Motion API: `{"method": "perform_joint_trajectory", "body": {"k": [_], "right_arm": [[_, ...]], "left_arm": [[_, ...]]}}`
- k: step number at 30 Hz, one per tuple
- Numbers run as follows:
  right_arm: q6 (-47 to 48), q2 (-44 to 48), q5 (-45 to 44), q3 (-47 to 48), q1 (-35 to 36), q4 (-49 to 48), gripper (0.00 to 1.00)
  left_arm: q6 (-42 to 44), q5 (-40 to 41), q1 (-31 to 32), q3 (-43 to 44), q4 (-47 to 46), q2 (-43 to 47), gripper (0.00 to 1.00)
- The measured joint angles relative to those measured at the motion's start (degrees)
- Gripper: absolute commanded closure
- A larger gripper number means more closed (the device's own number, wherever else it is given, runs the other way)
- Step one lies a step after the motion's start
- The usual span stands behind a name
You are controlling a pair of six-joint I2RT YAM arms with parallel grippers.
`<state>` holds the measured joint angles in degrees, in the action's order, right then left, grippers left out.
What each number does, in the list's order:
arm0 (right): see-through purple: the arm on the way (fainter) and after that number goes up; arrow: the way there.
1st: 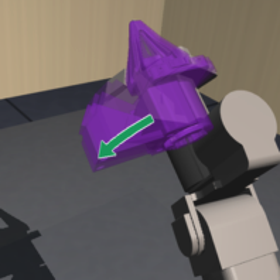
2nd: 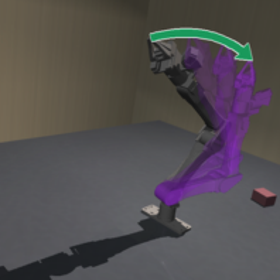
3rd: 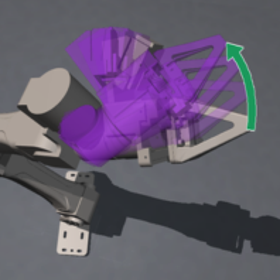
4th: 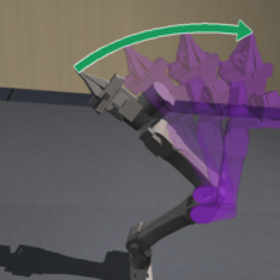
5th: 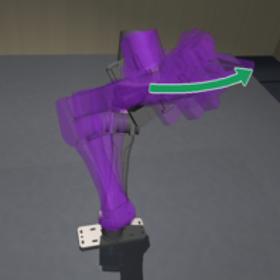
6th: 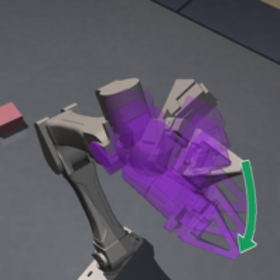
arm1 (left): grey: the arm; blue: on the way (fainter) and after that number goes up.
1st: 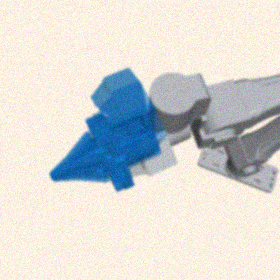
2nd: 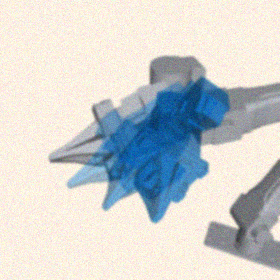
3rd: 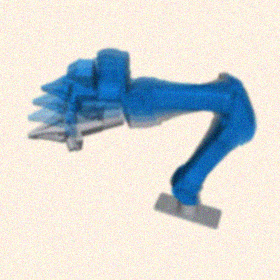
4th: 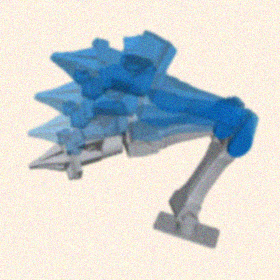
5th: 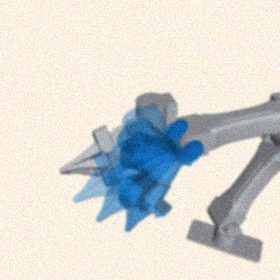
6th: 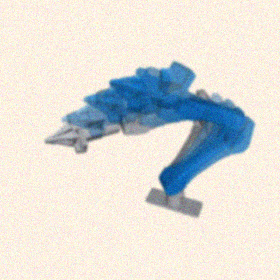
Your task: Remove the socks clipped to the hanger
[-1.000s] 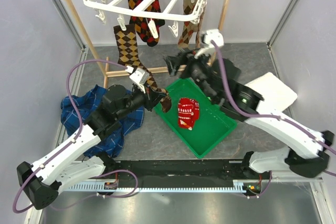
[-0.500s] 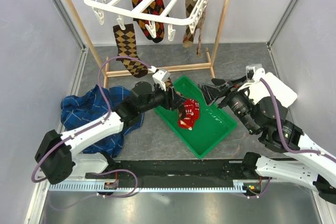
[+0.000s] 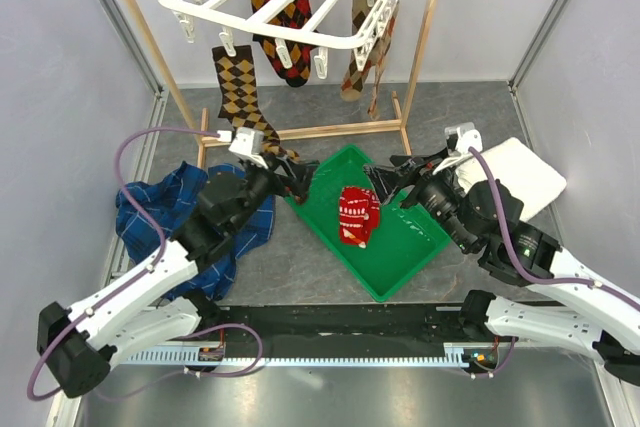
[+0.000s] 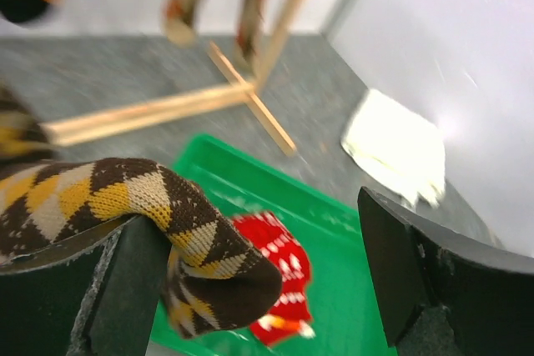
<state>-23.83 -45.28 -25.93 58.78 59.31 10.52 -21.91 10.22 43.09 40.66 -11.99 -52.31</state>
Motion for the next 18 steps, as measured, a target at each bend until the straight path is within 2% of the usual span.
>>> {"method": "perform_joint_trajectory", "body": {"k": [5,9,11,18], "right_arm": [[-0.02,-0.22,0.42,-1.51,0.00,-2.03,0.24],[-0.37,-0.17,0.33,-4.74,0.00,-2.71,0.24],[-0.39,-0.15,0.15,-5.62,0.00,-2.45,0.24],[-0.35,2.86,-2.16,-5.90,0.00,-2.36,0.24]], "left_arm": [[0.44,-0.94,-3.76,0.00,0.59,2.10,0.18],[0.24,-6.93,-3.76,1.09,2.03,0.66,0.26],[0.11,-9.42,-3.41,2.93,2.97,-1.33,0.27],[1.01,-7.69,4.74,10.73,9.86,-12.04,0.25]]}}
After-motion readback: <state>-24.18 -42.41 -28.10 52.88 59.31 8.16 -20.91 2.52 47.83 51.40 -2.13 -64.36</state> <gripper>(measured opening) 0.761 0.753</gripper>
